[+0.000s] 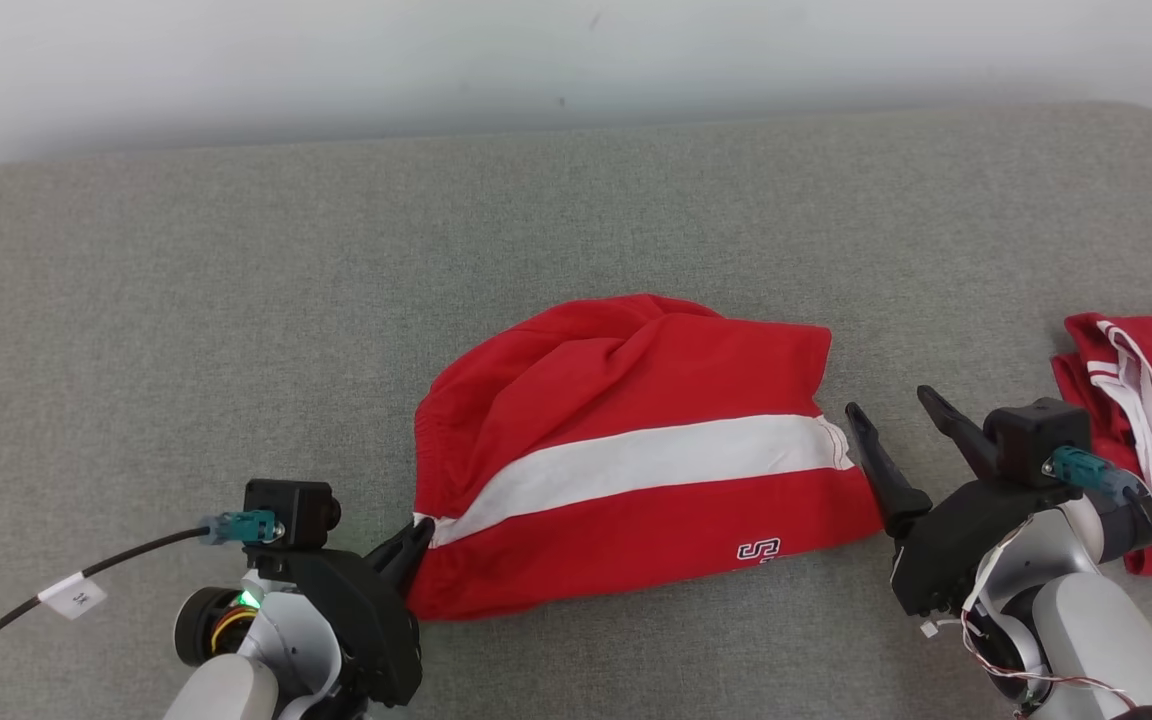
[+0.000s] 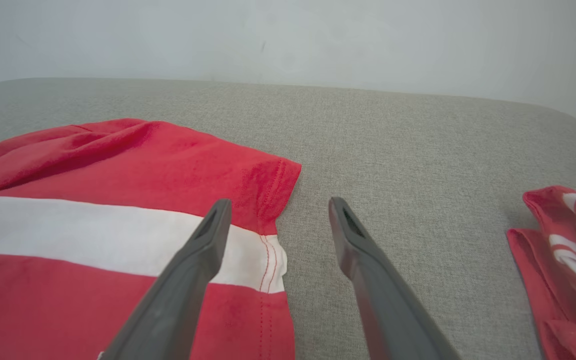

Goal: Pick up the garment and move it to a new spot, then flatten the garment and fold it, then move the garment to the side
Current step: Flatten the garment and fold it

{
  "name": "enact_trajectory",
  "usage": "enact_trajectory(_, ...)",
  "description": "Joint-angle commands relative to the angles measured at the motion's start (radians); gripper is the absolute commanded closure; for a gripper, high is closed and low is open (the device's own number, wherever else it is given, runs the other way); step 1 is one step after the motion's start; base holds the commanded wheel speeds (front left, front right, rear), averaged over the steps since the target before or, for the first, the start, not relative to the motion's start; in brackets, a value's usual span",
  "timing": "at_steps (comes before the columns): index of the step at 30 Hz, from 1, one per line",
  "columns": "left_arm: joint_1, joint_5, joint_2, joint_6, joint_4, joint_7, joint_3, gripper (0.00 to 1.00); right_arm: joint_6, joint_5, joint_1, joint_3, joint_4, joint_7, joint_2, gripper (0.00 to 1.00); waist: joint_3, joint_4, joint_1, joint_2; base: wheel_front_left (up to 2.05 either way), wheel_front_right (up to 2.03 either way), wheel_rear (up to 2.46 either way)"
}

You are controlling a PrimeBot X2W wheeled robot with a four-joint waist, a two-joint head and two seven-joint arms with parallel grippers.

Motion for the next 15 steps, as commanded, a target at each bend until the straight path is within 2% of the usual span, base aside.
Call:
enact_trajectory(1, 0.005, -0.010, 0.000, -0.001, -0.003, -0.002, -0.002, 1.00, -0.003, 0.000, -0.009, -0.001, -0.003, 0.000, -0.001, 0.00, 0.004, 0.001, 0.0000, -0.0001, 0.00, 0.00, 0.00)
enact_trajectory(5, 0.002, 0.013, 0.002, 0.004, -0.009, -0.026, -0.013, 1.00, -0.003, 0.003, -0.021, -0.021, 0.005, 0.027, -0.016, 0.00, 0.018, 0.009, 0.0000, -0.0001, 0.00, 0.00, 0.00)
enact_trajectory(9, 0.020, 0.035, -0.007, 0.021, -0.014, -0.057, -0.023, 1.00, -0.003, 0.001, -0.036, -0.043, 0.032, 0.110, -0.023, 0.00, 0.033, 0.020, 0.0000, -0.0001, 0.00, 0.00, 0.00)
enact_trajectory(15, 0.031, 0.040, -0.021, 0.024, -0.012, -0.088, -0.033, 1.00, -0.003, 0.000, -0.059, -0.022, 0.069, 0.206, -0.017, 0.00, 0.052, 0.038, 0.0000, -0.0001, 0.00, 0.00, 0.00)
